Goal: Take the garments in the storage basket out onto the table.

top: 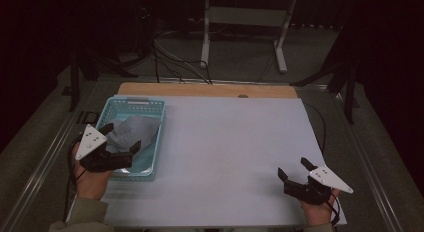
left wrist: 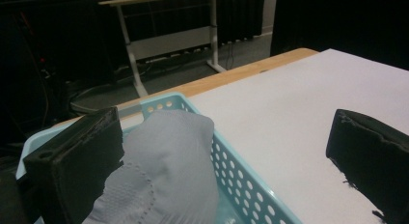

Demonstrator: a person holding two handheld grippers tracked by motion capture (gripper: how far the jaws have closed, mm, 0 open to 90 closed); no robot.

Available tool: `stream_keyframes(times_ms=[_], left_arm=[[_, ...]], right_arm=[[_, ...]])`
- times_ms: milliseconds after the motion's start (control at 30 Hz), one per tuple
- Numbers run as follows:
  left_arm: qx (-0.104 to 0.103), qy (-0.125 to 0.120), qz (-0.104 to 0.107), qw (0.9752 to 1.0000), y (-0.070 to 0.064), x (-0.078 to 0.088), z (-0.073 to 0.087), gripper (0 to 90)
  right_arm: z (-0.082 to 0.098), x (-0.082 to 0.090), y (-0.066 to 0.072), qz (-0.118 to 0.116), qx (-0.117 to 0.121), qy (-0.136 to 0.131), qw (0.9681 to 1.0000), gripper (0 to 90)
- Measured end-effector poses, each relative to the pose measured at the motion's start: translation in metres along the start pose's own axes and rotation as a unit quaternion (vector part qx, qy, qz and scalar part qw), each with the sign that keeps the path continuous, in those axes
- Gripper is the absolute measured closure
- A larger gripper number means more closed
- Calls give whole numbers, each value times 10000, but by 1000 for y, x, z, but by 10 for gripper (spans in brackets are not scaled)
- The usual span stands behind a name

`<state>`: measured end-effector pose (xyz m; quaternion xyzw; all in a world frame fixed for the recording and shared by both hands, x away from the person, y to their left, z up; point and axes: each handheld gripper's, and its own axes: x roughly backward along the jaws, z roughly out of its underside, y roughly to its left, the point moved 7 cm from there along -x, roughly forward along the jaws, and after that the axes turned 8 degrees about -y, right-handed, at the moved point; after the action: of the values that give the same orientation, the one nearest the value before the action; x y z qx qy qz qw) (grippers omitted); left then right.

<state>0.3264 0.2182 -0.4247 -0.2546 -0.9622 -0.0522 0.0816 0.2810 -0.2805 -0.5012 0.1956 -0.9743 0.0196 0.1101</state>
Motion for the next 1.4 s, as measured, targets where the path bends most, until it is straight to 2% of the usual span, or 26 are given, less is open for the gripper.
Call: stream_keyframes(times_ms=[300, 533, 600, 700, 800, 1067, 1233, 1400], left_arm=[[-44, 161, 51, 9998, 4, -14, -2, 0], [52, 298, 47, 9995, 11, -24, -1, 0], [138, 415, 25, 9990, 15, -28, 1, 0], [158, 509, -19, 9986, 18, -32, 3, 0], [76, 644, -78, 9979, 21, -36, 6, 0], [186, 741, -72, 9971, 26, -43, 12, 0], [253, 893, -99, 9956, 30, -49, 19, 0], [384, 1126, -179, 9927, 37, -54, 32, 0]], right_arm=[[0, 1, -3, 92, -102, -65, 9999, 109], [-1, 2, -4, 123, -118, -88, 9998, 109], [-1, 2, -5, 129, -139, -99, 9998, 109], [0, 1, -6, 141, -173, -88, 9997, 109], [0, 1, -6, 140, -180, -76, 9997, 109], [1, 2, -7, 163, -210, -74, 9996, 109], [0, 3, -8, 187, -219, -84, 9996, 109], [1, 2, -8, 184, -220, -77, 9996, 109]])
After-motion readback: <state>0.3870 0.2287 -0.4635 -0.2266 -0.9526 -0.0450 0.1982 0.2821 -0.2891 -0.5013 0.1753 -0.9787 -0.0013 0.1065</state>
